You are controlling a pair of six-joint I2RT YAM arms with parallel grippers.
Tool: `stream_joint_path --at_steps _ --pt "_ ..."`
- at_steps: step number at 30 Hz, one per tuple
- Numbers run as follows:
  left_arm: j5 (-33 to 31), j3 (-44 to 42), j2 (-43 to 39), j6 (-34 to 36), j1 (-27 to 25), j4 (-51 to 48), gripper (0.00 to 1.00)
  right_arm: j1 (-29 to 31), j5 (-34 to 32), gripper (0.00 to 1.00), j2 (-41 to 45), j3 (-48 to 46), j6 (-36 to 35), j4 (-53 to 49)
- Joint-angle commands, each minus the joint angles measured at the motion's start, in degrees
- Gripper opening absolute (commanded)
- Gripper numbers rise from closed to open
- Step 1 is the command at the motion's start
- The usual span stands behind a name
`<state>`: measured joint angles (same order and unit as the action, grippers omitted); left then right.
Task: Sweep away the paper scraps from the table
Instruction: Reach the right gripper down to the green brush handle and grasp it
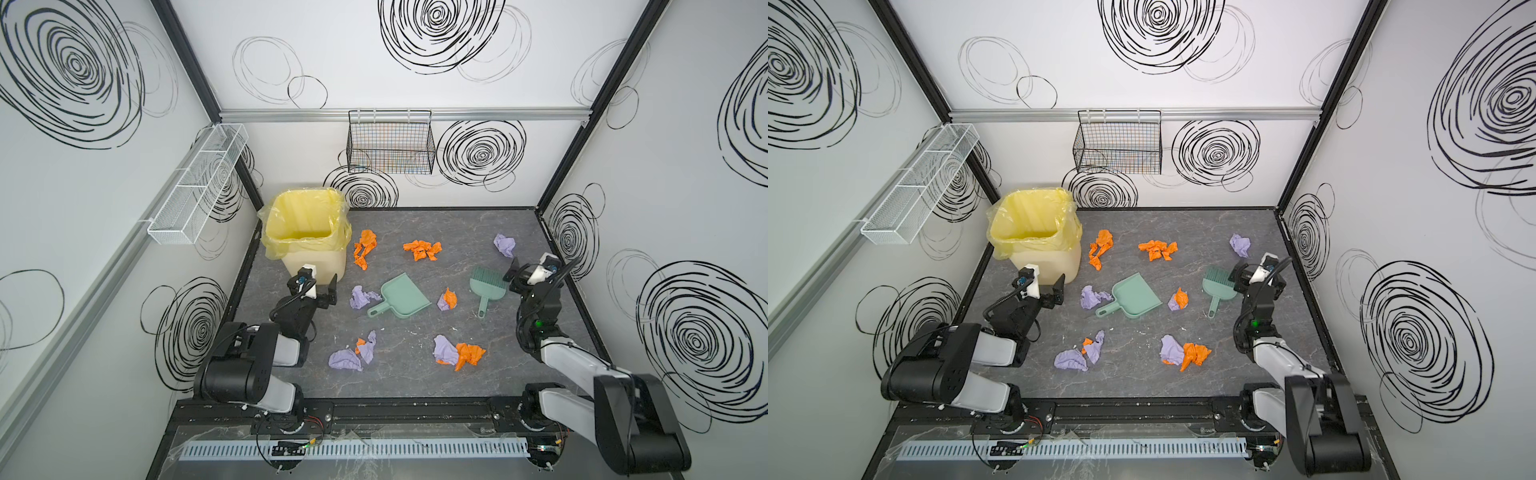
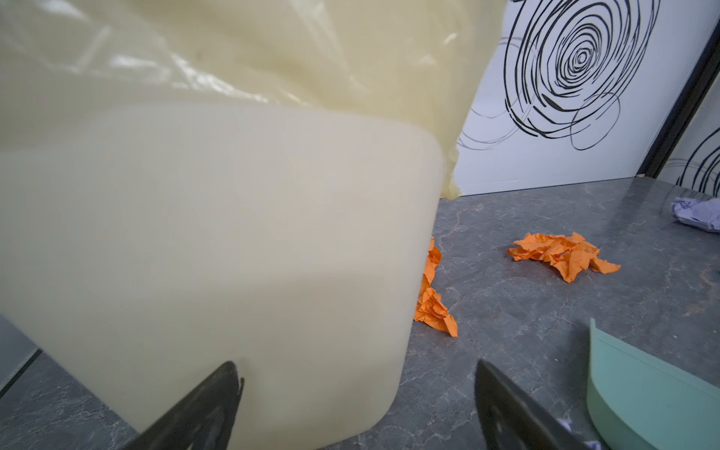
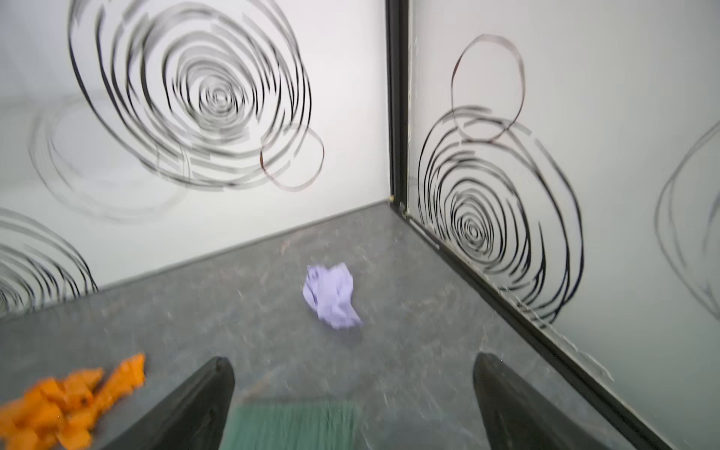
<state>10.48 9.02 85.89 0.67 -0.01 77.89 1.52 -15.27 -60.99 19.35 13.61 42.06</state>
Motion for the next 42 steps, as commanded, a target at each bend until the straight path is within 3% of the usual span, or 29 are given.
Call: stream_joint_path --at_steps 1,6,11,14,21,28,42 --pt "0.70 0.47 0.16 0.24 0.01 3.76 0.96 -1.41 0.04 1.00 7.43 7.99 13.18 -25.31" --pt "0.71 0.43 0.16 0.26 0.01 3.76 0.96 -1.40 9.92 1.00 15.47 7.41 16.21 -32.62" --pt "0.81 0.48 0.16 0.25 0.01 3.76 0.96 8.03 -6.67 1.00 11.88 12.52 23.34 -54.14" --pt "0.76 0.43 0.16 0.25 0.01 3.81 0.96 14.22 -10.73 1.00 9.66 13.78 26.83 -59.25" --pt "0.82 0.42 0.17 0.27 0.01 3.83 0.96 19.90 -8.96 1.00 0.50 13.58 30.47 -60.05" --pt "0.85 0.45 0.16 0.23 0.01 3.78 0.96 20.67 -2.19 0.95 -7.95 13.63 31.35 -56.16" --pt "0.83 0.44 0.18 0.23 0.01 3.86 0.96 20.62 -0.44 0.89 -17.86 13.45 28.96 -50.54"
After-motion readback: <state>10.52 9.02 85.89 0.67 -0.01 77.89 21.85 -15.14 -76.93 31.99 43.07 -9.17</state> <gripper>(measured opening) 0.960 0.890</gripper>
